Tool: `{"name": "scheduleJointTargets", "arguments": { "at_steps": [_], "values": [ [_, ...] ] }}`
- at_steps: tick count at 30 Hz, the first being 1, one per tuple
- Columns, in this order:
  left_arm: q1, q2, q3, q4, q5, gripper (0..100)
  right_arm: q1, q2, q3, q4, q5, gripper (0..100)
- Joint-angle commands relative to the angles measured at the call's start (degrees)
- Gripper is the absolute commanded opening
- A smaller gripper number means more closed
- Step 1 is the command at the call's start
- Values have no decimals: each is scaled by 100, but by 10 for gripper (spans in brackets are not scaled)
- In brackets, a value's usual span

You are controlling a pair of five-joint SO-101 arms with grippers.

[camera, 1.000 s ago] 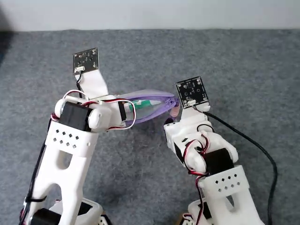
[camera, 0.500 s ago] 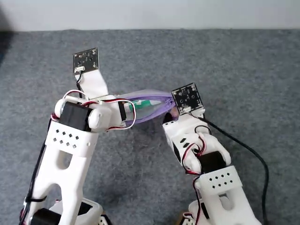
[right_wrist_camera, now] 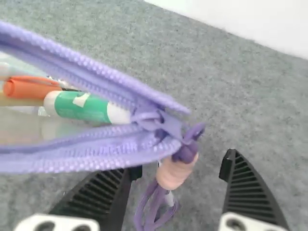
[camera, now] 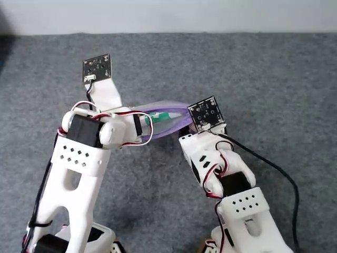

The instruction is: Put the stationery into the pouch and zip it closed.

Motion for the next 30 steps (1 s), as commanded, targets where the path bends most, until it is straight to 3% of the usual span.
{"name": "scheduleJointTargets", "arguments": {
  "at_steps": [1, 7, 14, 23, 30],
  "values": [
    [97, -26, -22, -141, 53, 12, -31, 365, -53, -268, 53, 262],
    [88, -26, -22, -123, 53, 12, 119, 804, -79, -593, 62, 258],
    [88, -26, -22, -123, 53, 12, 154, 382, -132, -207, 62, 69],
    [88, -26, -22, -132, 44, 12, 145, -453, -132, 514, 97, 159],
    [97, -26, -22, -132, 44, 12, 145, -497, -123, 514, 97, 161]
  ]
}}
